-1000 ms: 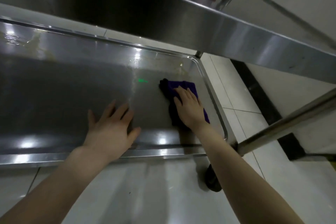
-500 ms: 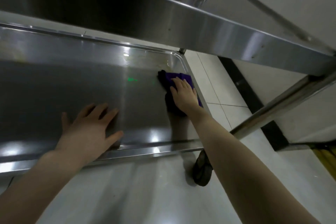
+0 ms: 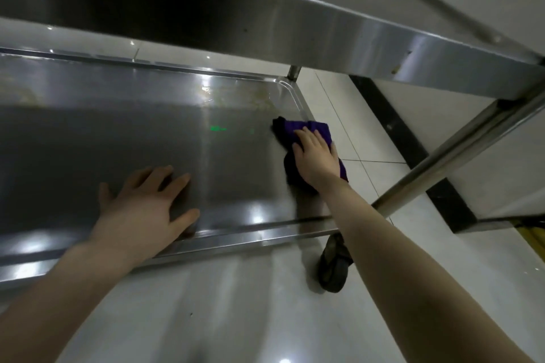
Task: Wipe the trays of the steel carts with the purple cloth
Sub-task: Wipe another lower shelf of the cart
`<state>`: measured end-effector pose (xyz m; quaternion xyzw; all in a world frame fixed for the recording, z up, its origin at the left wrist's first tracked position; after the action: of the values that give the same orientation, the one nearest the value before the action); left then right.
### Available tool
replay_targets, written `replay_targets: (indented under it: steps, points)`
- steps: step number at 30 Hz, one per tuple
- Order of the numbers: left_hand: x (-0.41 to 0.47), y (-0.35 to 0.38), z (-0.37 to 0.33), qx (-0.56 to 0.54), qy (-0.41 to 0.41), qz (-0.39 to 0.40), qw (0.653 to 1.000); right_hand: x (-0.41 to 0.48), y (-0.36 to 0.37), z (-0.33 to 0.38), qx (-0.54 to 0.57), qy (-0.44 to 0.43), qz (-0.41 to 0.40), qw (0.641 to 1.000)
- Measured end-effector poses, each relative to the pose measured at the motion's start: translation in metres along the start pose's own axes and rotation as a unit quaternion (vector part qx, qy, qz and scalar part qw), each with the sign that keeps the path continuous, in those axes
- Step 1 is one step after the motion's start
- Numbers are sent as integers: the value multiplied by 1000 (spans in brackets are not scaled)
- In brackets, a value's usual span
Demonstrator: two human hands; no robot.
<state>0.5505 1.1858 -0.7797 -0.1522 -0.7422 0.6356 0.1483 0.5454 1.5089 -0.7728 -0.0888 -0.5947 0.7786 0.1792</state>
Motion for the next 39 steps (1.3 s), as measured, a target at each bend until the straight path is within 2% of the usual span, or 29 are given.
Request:
replay_targets:
  steps: [3,6,8,10,14,16,18,20,23,24,26,29,32,34,37,39]
  points:
    - [-5,-1,2,-10,15,13,1000,-19,1,5,7,5,-17,1000]
    - [-9,-17,26,-117,21,40,992,-90,1,9,-3,14,-35,999]
    - [-18,-29,53,-116,30,22,993,-138,9,28,-26,10,-25,999]
    - [-31,-34,76,-65,47,22,997,-163,21,77,-31,-29,-39,998]
    - [-58,-32,96,-40,50,13,998,-175,62,212,15,-184,-35,982]
    - [-67,-36,111,-45,38,-18,998,-177,67,235,36,-228,-31,972]
    - [-74,-40,133,-30,34,-31,999,-178,52,212,44,-250,-51,966]
    - [-82,-44,155,-12,30,-32,999,-174,33,157,25,-203,-84,975]
    - [-97,-45,181,4,50,-32,998,-172,5,54,-2,17,-134,991]
    - [-103,-44,187,10,61,-35,997,-175,1,37,-4,71,-143,987]
    - [-116,-38,195,27,76,-32,996,-180,9,44,-11,94,-144,985]
    - [-129,-34,201,27,91,-40,995,-190,32,130,-26,-30,-151,988]
    - [-134,-37,206,7,78,-61,995,-207,66,244,17,-164,-191,968]
    - [-138,-44,212,0,60,-84,995,-218,83,292,44,-230,-178,956]
    - [-150,-52,232,-4,38,-95,995,-219,76,286,28,-299,-170,938]
    - [-162,-56,253,-15,12,-94,995,-215,61,242,-3,-268,-182,946]
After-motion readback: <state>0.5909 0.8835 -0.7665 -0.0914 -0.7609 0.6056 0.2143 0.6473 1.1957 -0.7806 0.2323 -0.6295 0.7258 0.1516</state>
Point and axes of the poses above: each hand's wrist, its own x-axis towards the middle knuckle, its own y-axis out of the palm, z = x × y, the point moved 5 cm from there along x, towards the middle knuckle, and after that the axes turned 3 degrees about -z, right-handed, at the moved point
